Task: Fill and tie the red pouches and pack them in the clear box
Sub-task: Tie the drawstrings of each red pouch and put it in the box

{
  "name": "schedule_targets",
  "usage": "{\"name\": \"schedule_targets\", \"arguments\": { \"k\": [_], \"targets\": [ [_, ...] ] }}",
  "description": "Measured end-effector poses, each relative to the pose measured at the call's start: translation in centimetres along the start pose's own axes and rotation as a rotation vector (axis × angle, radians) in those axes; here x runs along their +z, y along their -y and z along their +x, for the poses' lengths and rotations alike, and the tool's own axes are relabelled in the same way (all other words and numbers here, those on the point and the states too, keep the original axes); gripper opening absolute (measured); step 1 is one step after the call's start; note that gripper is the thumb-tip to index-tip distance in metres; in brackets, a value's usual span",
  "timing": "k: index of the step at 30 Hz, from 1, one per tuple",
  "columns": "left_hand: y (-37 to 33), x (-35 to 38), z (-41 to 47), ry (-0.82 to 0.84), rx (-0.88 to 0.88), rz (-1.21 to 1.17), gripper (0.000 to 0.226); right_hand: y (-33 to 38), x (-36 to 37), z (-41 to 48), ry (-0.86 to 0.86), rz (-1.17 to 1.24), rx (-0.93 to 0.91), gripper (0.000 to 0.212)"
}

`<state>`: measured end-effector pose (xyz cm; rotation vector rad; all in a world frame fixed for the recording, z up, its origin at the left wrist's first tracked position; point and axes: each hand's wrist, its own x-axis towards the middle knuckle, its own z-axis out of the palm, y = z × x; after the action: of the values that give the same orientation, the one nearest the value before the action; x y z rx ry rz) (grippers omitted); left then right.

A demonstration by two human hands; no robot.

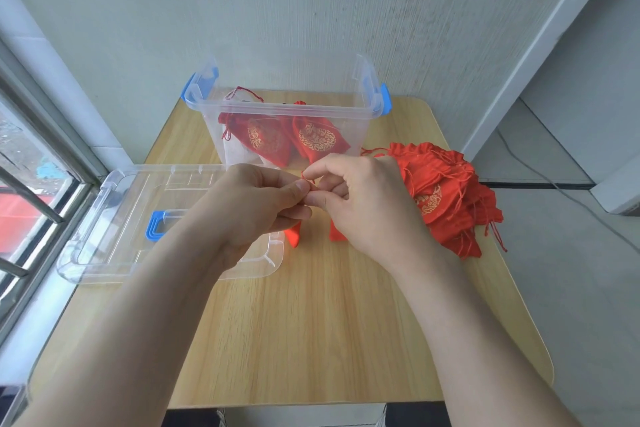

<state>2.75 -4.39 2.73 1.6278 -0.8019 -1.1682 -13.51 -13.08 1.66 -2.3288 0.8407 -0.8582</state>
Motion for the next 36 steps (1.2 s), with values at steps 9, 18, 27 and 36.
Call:
{"name": "schedule_targets", "arguments": {
  "k": [9,18,27,36],
  "targets": [
    [-0.2,0.3,0.1,-0.097,0.034,0.050,0.019,0.2,0.2,0.2,-0.035,-0.013,-0.047,0.014],
    [-0.4,1.0,-0.2,-0.219,0.112,0.110,0.023,-0.1,0.2,0.2,0.016,-0.105,-0.128,0.019],
    [-0.6,1.3,-0.8,-0.246,0.192,0.274,0.029,0.0,0.0,-0.1,0.037,-0.225,-0.093,0.017],
    [-1.4,0.8,-1.4,-0.185,0.284,0.213,0.019,0.5,-1.4,0.3,0.044,0.333,0.231,0.011]
  ]
}}
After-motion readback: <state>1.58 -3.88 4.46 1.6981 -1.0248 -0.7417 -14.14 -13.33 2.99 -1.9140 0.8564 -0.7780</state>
